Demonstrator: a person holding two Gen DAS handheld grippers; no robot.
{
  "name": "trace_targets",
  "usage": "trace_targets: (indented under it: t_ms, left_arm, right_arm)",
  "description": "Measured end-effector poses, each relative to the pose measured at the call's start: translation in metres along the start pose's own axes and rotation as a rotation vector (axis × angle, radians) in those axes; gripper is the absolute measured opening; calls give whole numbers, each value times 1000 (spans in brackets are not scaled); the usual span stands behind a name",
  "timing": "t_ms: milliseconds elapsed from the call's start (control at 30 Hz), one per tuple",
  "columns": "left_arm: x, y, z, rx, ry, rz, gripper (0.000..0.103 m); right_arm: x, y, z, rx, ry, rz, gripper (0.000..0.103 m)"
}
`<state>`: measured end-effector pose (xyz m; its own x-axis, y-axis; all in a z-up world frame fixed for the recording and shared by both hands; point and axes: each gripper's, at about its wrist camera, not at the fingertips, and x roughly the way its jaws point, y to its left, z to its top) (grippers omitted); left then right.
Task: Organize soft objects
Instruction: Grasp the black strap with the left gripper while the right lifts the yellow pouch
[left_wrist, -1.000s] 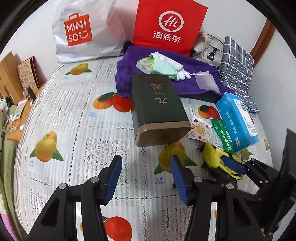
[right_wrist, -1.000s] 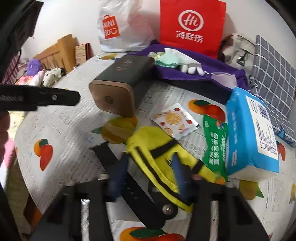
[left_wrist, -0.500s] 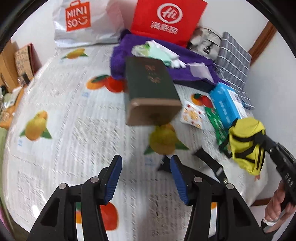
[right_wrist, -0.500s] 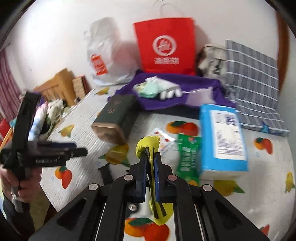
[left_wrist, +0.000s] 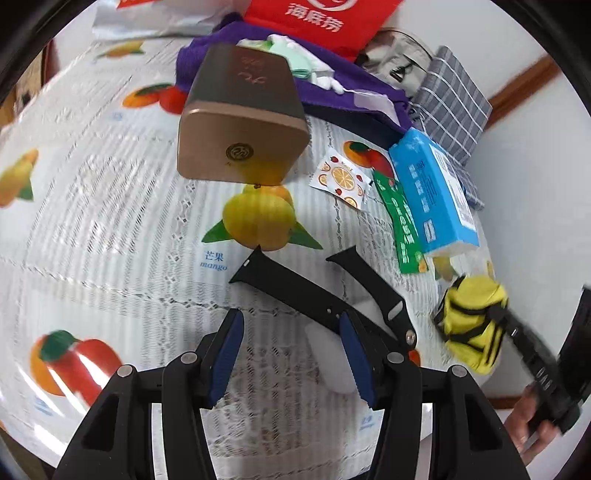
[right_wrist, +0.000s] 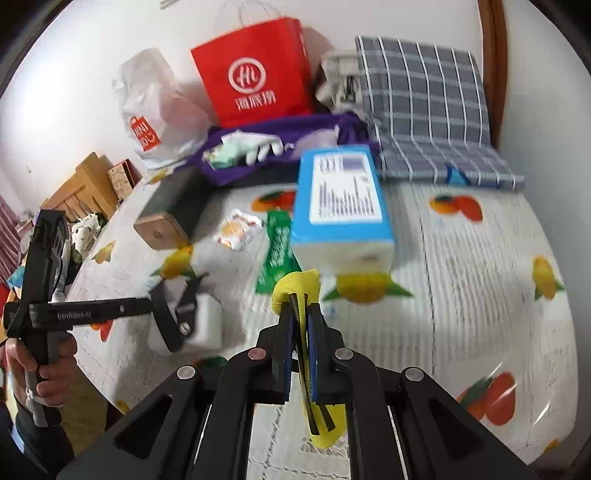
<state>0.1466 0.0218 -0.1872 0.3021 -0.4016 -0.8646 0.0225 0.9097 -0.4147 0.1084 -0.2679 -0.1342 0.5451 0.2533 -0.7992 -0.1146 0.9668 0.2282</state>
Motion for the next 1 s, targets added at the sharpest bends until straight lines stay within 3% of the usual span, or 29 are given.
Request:
trace_targets:
  t_ms: [400, 500, 567, 633, 900, 1000]
  left_arm:
    - [16, -4, 21, -85, -32, -42, 49]
    - [22, -9, 25, -92, -18, -57, 37]
    - [27, -12, 26, -98, -4, -67, 21]
    - [32, -15, 25, -90, 10, -76, 16]
    - [34, -16, 23, -98, 14, -73, 15]
    - [32, -18, 22, -75, 7, -74, 6]
  right_arm:
    - [38, -13, -12, 1, 74, 13, 12]
    - [41, -19, -16, 9, 77, 13, 12]
    - [42, -23, -18, 15, 85, 11, 12]
    - [43, -26, -19, 23, 86, 13, 12]
    - [47, -36, -25, 57, 99, 21, 12]
    - [45, -32, -26, 50, 95, 25, 11]
